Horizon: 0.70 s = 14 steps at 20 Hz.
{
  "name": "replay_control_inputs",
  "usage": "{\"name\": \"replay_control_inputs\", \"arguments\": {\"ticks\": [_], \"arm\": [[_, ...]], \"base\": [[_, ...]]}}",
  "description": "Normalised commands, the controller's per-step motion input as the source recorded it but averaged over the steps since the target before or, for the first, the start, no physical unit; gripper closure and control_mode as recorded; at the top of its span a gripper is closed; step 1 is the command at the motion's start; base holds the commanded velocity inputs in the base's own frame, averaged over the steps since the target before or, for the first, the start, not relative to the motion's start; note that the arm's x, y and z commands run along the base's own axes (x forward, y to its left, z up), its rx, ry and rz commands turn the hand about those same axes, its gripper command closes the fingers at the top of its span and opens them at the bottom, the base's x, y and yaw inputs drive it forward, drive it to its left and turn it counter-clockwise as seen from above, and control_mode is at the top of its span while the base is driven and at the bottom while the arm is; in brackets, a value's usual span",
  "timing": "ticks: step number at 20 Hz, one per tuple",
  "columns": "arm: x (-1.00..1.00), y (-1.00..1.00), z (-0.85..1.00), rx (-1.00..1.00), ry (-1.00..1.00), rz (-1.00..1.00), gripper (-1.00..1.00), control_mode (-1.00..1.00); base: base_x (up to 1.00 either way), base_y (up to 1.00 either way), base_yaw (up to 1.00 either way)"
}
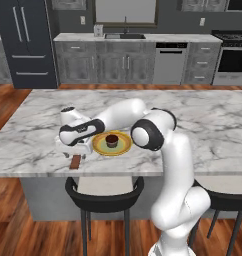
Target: Take the cinnamon bottle from the cabinet and place it on the dining table, next to the plate with the cupcake. Then take the chocolate from the dining counter and place it on the cupcake plate.
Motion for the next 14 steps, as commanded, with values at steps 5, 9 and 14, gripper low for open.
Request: {"name": "replay_control_inputs", "arguments": {"ticks": [5, 9, 14], "arm": [[0.08, 0.00, -0.21, 0.00, 0.00, 0.00, -1.00, -1.00], [0.00, 0.00, -0.21, 0.00, 0.00, 0.00, -1.00, -1.00], [0.01, 0.01, -0.16, 0.00, 0.00, 0.00, -1.00, -1.00]], "base": [[0.00, 0.00, 0.00], [0.00, 0.00, 0.00], [0.00, 0.00, 0.00]]}}
